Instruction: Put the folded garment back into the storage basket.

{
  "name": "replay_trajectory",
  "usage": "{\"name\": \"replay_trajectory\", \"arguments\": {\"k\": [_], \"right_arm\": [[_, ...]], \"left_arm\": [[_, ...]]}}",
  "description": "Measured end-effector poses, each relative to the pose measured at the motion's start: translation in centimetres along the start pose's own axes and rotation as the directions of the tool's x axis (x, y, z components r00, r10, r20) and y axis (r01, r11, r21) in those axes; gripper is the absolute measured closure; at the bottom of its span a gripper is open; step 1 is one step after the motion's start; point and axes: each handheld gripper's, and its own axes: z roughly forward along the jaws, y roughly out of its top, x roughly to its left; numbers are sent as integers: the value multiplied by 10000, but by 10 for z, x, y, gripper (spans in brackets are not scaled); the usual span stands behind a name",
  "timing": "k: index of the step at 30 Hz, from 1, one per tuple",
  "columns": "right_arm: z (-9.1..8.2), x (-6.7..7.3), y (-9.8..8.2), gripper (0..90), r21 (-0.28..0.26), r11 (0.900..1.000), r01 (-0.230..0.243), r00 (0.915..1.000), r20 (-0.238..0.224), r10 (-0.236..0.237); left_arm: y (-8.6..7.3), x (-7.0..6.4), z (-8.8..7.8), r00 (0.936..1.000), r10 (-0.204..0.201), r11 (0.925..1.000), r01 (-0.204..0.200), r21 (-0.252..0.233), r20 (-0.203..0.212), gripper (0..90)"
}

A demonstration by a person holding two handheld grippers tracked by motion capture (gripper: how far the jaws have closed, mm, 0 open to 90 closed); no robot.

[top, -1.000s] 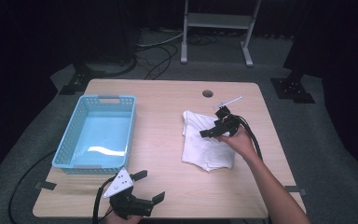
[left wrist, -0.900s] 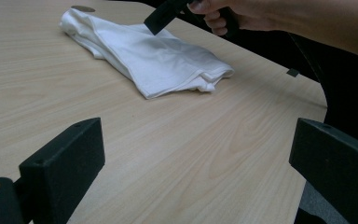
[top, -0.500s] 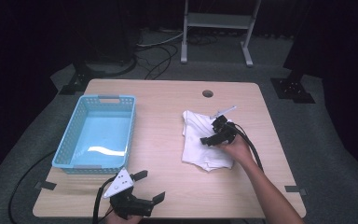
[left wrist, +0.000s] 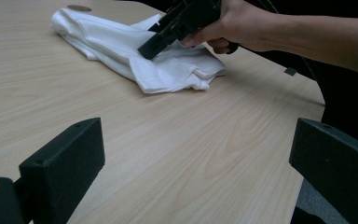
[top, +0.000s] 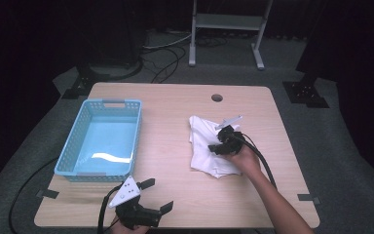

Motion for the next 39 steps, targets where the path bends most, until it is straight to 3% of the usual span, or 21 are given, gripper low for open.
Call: {"name": "replay_trajectory", "arguments": {"k": [8, 17, 25, 27, 34, 39], "right_arm": [[0, 6, 2, 691, -47, 10000, -43, 10000, 26, 43], [0, 5, 2, 731, -138, 9983, -572, 9984, 25, 572], [-11, -2, -3, 734, -740, 9814, -1769, 9814, -886, 1702], [-13, -3, -3, 734, -810, 9790, -1869, 9790, -975, 1788], [-28, -4, 0, 734, -1314, 9580, -2548, 9578, -1702, 2315], [-41, -3, 5, 734, -1556, 9506, -2687, 9527, -1881, 2386]], "left_arm": [[0, -1, 0, 10000, 12, 10000, -12, 4, 12, 30], [1, -3, 0, 9999, 108, 9999, -108, -8, 14, 30], [1, -3, 0, 9999, 113, 9999, -113, -7, -1, 31], [1, -3, 0, 9999, 108, 9999, -108, -14, 1, 30], [1, -3, -1, 9999, 100, 9999, -100, -18, -19, 30], [1, -3, -2, 10000, 83, 10000, -83, -31, -38, 31]]}}
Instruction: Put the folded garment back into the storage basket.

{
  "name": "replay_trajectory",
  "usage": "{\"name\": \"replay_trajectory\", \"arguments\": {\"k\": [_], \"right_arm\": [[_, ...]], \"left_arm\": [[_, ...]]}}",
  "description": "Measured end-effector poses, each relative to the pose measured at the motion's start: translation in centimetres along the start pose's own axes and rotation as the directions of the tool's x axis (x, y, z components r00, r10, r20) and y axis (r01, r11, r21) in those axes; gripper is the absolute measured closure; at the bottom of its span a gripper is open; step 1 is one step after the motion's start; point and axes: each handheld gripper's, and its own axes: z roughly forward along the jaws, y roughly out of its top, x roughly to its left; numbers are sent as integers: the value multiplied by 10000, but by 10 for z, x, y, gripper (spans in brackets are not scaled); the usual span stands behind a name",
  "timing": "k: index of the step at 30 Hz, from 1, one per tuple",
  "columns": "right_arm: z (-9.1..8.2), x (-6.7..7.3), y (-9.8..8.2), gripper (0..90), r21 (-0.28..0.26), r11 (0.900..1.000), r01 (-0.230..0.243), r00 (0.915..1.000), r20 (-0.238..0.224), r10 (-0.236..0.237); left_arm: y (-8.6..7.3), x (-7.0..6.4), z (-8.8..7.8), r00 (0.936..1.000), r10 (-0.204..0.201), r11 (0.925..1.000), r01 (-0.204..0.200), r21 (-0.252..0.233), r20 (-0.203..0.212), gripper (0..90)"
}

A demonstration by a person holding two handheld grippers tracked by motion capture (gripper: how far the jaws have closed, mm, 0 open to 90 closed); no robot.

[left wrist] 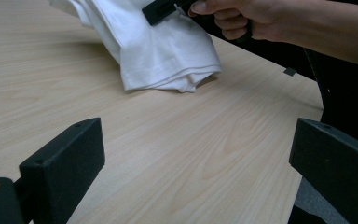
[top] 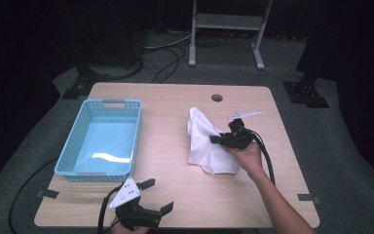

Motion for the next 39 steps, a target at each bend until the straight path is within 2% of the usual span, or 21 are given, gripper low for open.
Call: {"name": "replay_trajectory", "arguments": {"k": [9, 15, 32, 39], "right_arm": [[-19, 8, 14, 733, -735, 9966, -384, 9981, -506, 347], [-25, 14, 24, 733, -946, 9944, -476, 9967, -702, 410], [-29, 28, 43, 732, -1225, 9904, -639, 9914, -1217, 489], [-26, 37, 53, 732, -1256, 9906, -538, 9898, -1378, 363]], "left_arm": [[0, 0, 0, 10000, 57, 10000, -57, 5, -48, 30], [1, 1, -1, 9999, 130, 9999, -130, -1, -83, 31], [1, 0, -1, 9998, 166, 9999, -166, 6, -56, 31], [1, -1, -1, 9999, 154, 9999, -154, -13, -61, 31]]}}
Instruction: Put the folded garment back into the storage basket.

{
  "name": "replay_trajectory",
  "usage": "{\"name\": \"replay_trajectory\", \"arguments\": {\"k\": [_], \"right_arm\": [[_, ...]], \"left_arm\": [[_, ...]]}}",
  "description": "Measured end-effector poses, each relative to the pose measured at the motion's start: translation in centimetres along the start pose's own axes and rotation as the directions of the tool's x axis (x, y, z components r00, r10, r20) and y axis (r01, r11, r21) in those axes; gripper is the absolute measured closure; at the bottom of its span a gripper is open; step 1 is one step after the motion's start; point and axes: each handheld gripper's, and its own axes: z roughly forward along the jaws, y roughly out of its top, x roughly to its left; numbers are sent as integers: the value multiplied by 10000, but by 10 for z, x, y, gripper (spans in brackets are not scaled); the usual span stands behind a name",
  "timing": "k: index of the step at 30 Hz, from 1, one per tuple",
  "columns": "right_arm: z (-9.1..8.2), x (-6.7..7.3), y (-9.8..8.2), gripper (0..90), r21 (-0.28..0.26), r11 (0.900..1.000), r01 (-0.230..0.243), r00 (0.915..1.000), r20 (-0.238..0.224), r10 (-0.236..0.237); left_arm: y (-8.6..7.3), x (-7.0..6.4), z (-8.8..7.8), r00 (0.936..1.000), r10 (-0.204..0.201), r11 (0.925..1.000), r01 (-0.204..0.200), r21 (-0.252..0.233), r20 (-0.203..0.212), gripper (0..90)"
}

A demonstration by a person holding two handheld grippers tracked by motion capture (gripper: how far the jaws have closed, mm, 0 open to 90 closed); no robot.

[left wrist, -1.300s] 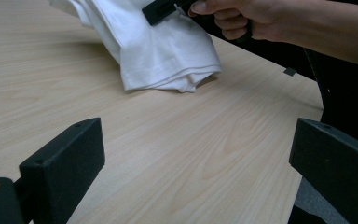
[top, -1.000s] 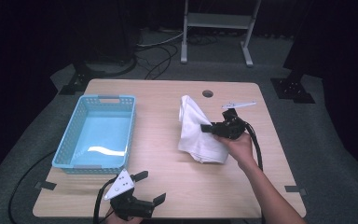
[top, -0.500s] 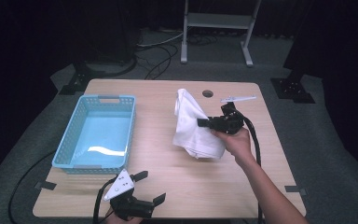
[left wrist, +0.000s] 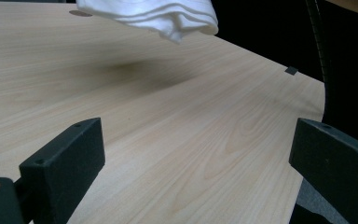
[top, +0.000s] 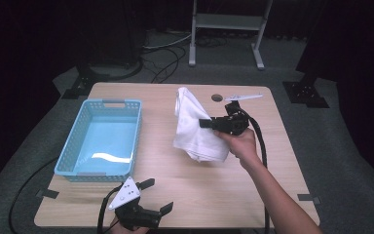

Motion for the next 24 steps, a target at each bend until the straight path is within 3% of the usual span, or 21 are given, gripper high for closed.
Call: {"name": "replay_trajectory", "arguments": {"k": [9, 24], "right_arm": [[5, 10, 11, 731, 47, 9998, 185, 9997, -152, -184], [15, 20, 19, 730, 50, 9999, 112, 9986, -519, -109]], "left_arm": [[0, 0, -1, 10000, 12, 10000, -12, -17, 6, 31], [1, 0, -1, 10000, 58, 10000, -58, -12, -20, 31]]}}
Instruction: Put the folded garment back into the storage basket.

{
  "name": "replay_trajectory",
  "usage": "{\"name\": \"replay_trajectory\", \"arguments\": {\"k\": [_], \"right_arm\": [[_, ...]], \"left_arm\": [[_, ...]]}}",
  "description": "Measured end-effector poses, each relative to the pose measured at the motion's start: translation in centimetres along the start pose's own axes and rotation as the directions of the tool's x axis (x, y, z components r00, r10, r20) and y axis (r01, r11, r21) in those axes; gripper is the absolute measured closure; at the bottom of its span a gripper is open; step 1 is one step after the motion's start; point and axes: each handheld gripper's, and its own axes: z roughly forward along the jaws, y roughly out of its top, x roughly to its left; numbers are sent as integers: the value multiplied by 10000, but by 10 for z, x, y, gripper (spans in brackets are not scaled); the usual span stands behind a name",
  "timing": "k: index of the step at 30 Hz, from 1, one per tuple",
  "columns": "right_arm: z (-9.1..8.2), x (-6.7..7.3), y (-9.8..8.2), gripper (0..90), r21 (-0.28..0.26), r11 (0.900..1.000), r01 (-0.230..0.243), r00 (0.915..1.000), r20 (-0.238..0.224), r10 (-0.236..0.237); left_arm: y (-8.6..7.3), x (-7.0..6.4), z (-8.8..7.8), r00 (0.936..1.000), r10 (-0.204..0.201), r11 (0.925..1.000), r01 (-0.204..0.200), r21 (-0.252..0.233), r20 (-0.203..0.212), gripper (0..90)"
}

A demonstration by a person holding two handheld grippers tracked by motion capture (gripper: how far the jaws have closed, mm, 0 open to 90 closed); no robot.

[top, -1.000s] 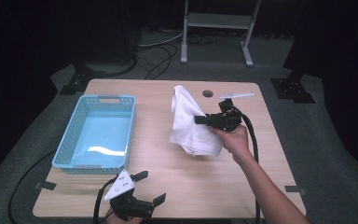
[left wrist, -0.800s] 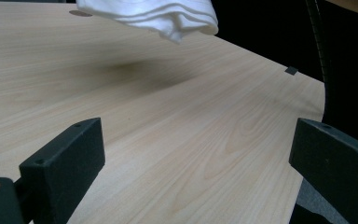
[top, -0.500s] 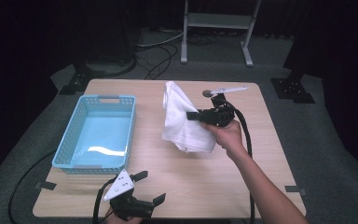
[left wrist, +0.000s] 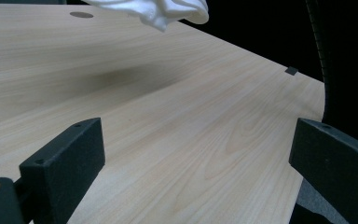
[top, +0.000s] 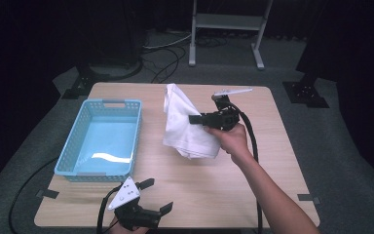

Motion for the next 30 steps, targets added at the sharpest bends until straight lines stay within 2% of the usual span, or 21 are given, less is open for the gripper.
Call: {"name": "replay_trajectory", "arguments": {"k": [18, 30], "right_arm": [[16, 13, 13, 730, 105, 9999, 127, 9996, -268, -124], [31, 25, 20, 730, 96, 9998, 188, 9980, -611, -182]], "left_arm": [[0, -1, 1, 9999, 119, 9999, -119, 61, 27, 31], [1, -1, 0, 9999, 119, 9999, -119, 3, 21, 31]]}}
